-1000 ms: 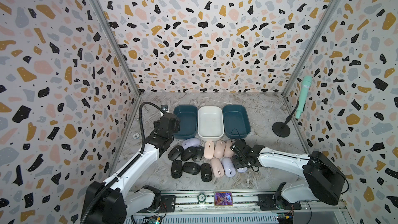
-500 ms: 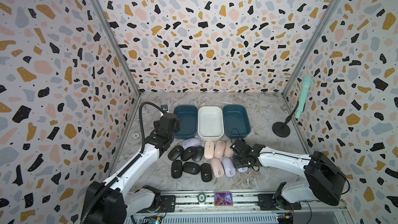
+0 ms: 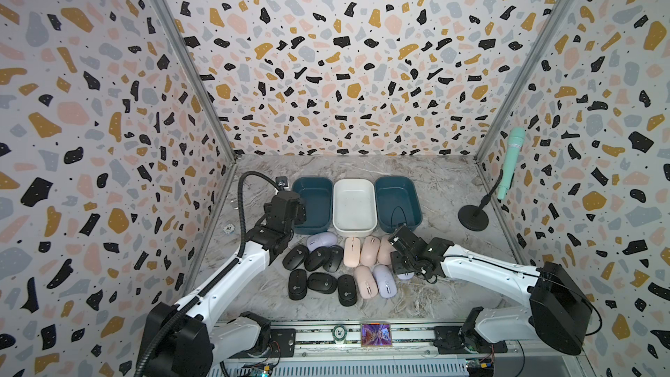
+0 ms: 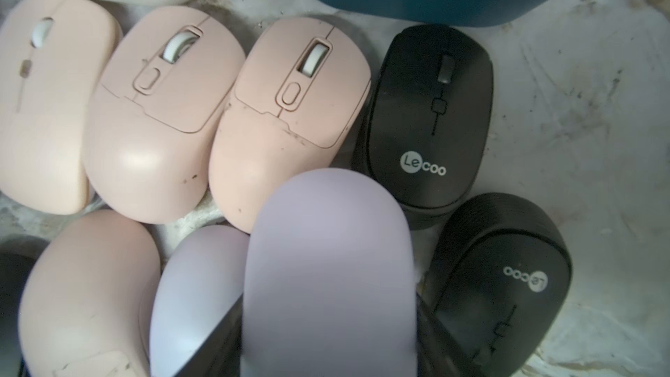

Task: Place the mice by color into the storage box
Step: Pick up the mouse from the center of the board.

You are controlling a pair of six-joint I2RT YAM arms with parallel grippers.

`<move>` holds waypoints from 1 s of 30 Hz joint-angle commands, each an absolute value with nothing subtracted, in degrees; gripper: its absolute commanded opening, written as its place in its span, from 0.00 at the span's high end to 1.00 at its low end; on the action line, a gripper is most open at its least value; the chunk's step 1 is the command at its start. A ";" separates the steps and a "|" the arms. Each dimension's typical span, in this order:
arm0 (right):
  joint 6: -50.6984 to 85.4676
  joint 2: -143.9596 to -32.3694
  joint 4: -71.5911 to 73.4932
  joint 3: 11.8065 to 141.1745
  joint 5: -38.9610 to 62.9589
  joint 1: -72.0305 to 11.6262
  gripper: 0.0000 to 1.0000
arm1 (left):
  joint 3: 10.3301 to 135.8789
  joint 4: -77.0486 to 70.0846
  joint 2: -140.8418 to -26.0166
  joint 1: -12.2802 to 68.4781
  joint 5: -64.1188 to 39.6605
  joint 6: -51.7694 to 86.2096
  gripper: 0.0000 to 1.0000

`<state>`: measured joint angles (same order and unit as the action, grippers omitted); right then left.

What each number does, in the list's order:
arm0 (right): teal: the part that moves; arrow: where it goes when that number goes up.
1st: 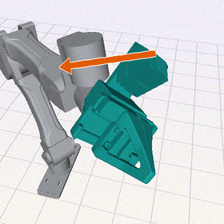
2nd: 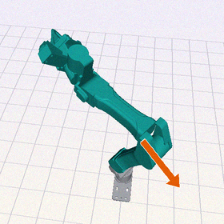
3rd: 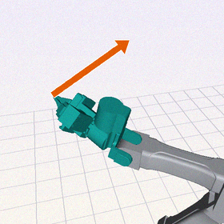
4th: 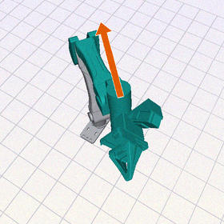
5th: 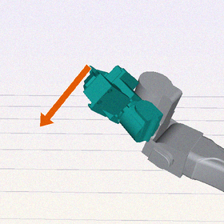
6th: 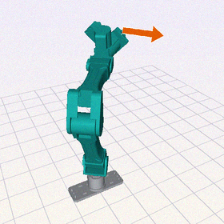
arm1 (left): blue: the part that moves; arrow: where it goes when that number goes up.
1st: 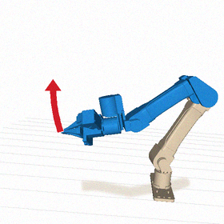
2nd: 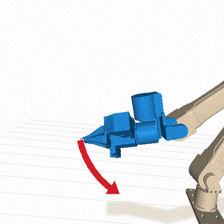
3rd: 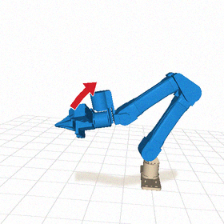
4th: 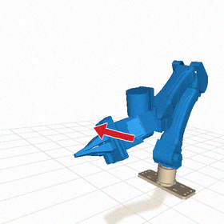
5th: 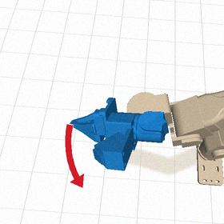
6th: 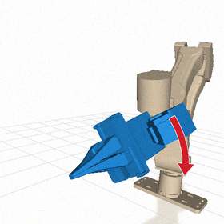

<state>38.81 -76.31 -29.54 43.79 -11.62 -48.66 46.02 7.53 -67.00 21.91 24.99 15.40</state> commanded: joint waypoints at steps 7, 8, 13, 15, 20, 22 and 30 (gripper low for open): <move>38.88 -72.38 -30.76 46.87 -12.91 -48.87 0.46 | 49.31 7.11 -67.17 22.46 25.40 14.06 0.23; 38.61 -72.11 -30.79 47.20 -12.92 -48.87 0.46 | 49.38 7.19 -67.19 22.49 25.71 14.11 0.23; 37.50 -70.86 -30.37 48.70 -13.35 -48.79 0.46 | 49.03 6.82 -66.88 22.55 26.59 14.55 0.23; 36.68 -70.26 -29.30 49.15 -13.28 -48.69 0.46 | 49.04 6.74 -66.88 22.51 26.55 14.71 0.23; 35.09 -69.52 -27.18 50.57 -10.78 -46.05 0.46 | 49.22 6.42 -66.80 22.65 26.85 14.95 0.23; 34.26 -69.19 -26.74 51.35 -10.72 -45.36 0.46 | 49.47 6.37 -66.54 22.60 26.77 14.95 0.23; 30.64 -69.17 -25.10 53.83 -9.11 -41.07 0.45 | 48.62 5.13 -64.86 22.61 28.19 14.74 0.23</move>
